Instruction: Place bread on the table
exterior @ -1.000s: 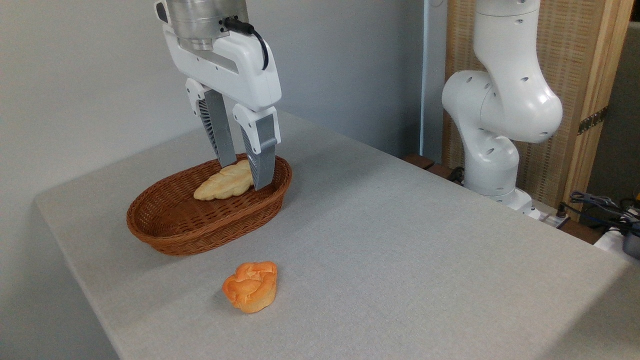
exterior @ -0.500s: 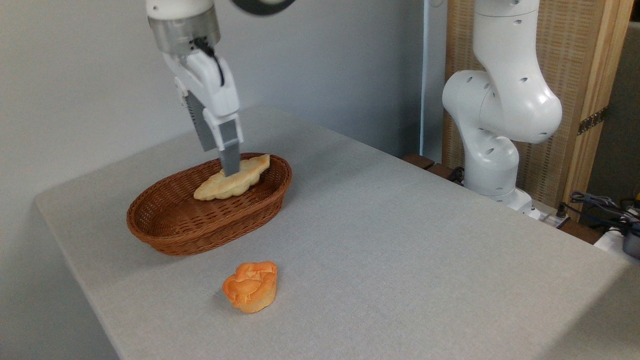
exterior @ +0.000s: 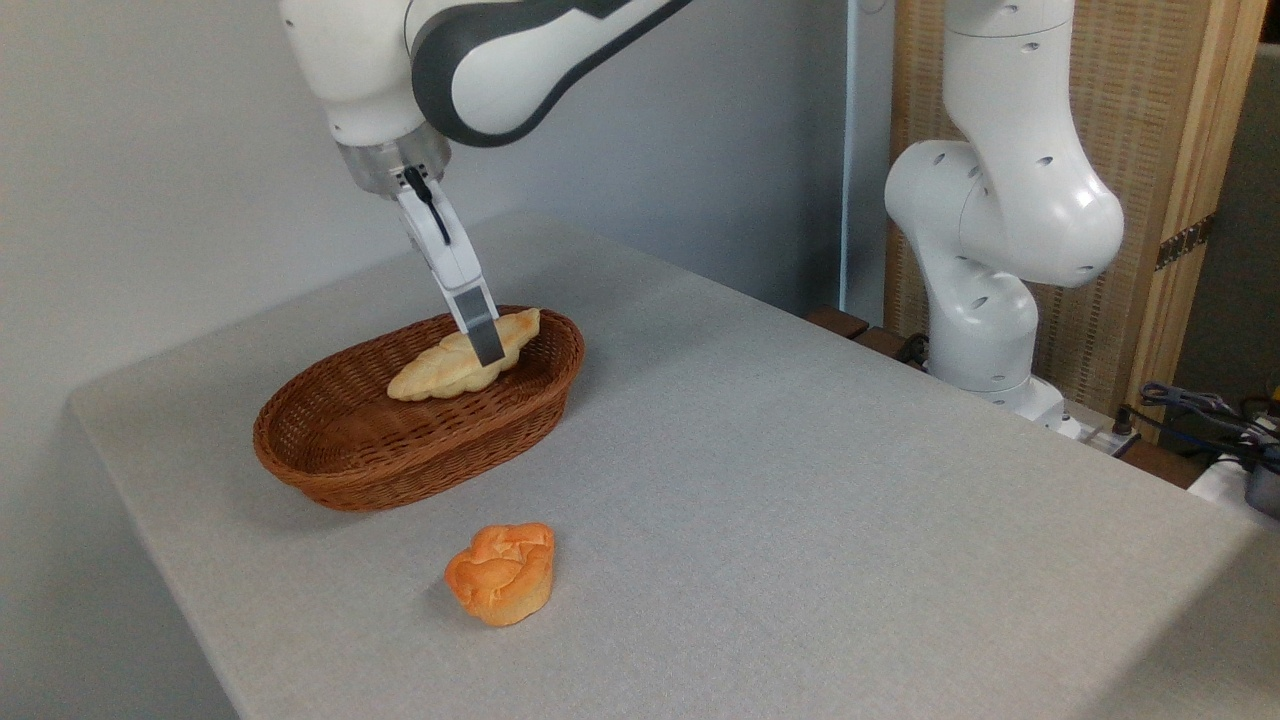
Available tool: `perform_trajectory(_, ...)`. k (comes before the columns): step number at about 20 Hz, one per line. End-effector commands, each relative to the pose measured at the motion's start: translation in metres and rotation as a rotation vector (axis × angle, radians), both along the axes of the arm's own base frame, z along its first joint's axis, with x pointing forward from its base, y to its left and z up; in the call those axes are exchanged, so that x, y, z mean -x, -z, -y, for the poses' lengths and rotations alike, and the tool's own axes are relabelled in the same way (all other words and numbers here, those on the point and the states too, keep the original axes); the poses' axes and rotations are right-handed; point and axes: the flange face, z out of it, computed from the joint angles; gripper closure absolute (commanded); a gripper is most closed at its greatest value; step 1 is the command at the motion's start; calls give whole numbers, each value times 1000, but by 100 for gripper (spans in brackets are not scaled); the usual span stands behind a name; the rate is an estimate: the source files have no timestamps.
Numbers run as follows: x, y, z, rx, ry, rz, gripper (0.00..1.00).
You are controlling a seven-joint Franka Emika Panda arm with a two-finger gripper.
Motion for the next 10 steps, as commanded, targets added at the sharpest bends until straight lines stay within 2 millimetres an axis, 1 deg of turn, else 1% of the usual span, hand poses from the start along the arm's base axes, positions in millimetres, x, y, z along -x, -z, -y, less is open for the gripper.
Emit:
perform_trajectory(1, 2, 14, 8, 18, -5, -25, 0)
perform_trajectory(4, 1, 22, 14, 78, -46, -49, 0)
perform_trajectory(6, 0, 32, 15, 95, -79, -33, 0)
perform_trajectory(8, 6, 46, 26, 97, -82, -35, 0)
perform_trajectory(10, 9, 55, 28, 94, -82, -33, 0)
